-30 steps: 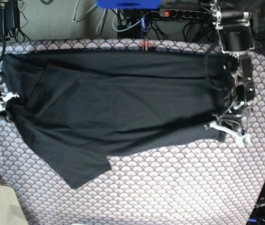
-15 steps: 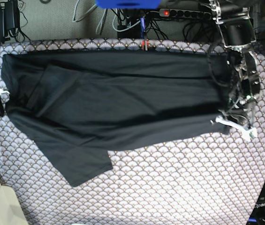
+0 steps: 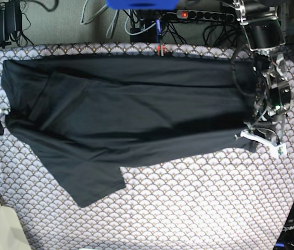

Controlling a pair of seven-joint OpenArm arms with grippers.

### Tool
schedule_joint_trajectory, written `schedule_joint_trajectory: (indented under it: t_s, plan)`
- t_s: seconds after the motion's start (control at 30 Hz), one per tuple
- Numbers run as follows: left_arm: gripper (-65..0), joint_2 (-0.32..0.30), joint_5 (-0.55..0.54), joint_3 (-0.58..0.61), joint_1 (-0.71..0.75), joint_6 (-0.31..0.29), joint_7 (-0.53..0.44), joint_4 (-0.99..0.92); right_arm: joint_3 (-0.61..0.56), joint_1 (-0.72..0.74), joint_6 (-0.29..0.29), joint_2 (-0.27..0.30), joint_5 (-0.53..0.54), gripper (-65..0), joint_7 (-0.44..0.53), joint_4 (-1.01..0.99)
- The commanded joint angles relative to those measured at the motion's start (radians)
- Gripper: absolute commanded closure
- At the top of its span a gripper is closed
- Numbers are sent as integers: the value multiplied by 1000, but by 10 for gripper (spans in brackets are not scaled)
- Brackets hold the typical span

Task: Fold the T-shirt properly
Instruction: 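Lift the hem edge with both grippers and fold it toward the collar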

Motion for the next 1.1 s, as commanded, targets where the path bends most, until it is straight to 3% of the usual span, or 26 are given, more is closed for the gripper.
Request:
schedule_joint_trajectory:
  t_s: [0.0,0.13,0.33,0.43,0.7,0.9,1.07]
  plan:
    - [0,-13,-1,-2,-21,-1,-21,20,12,33,4,38,13,-38,1,16]
    - [0,-12,-1,3,-21,-1,-22,20,12,117,4,39,13,-73,-105,16]
    - [0,-9,-1,3,-21,-1,-24,20,12,225,4,15,13,-259,-285,14]
    - [0,-7,-1,3,-21,-1,-25,20,13,269,4,-10,15,-317,-360,12]
    - [0,-4,-1,1,-21,-1,-22,20,104,340,4,-113,18,-331,-596,11]
    - [0,-2,-3,-2,-21,-1,-22,20,185,323,4,-154,15,-331,-651,9]
    - [0,-2,-3,-2,-21,-1,-22,20,188,289,4,-177,13,-331,-639,9]
